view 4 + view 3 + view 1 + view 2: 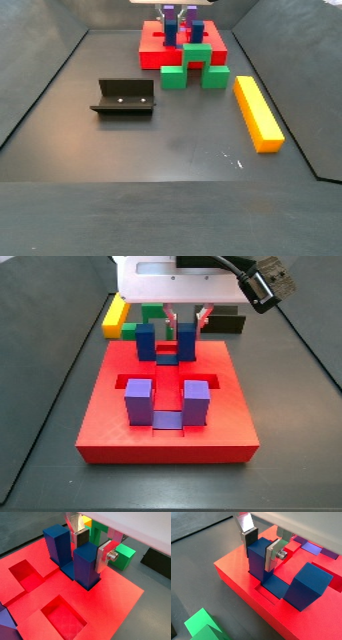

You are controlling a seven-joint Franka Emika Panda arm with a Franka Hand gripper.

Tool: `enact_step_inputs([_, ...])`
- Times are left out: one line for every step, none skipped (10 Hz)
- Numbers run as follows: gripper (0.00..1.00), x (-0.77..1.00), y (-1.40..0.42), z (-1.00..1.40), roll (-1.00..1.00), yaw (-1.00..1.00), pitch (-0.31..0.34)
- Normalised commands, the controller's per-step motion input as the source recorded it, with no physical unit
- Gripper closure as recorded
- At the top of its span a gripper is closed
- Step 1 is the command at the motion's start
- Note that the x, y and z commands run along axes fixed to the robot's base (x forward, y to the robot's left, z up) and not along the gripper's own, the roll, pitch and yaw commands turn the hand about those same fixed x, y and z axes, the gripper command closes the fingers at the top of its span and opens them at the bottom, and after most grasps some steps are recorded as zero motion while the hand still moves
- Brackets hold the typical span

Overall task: Pick up the blue object. Move up. Place the blue object on the fixture. Regrasp the blue object. Move to above the board. Insert the blue object.
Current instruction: Insert the blue object.

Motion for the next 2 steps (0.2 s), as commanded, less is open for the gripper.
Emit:
enact_step_inputs([1.00,0.00,0.00,0.00,0.00,0.00,0.000])
enact_step_inputs([1.00,0.00,0.00,0.00,0.00,0.00,0.000])
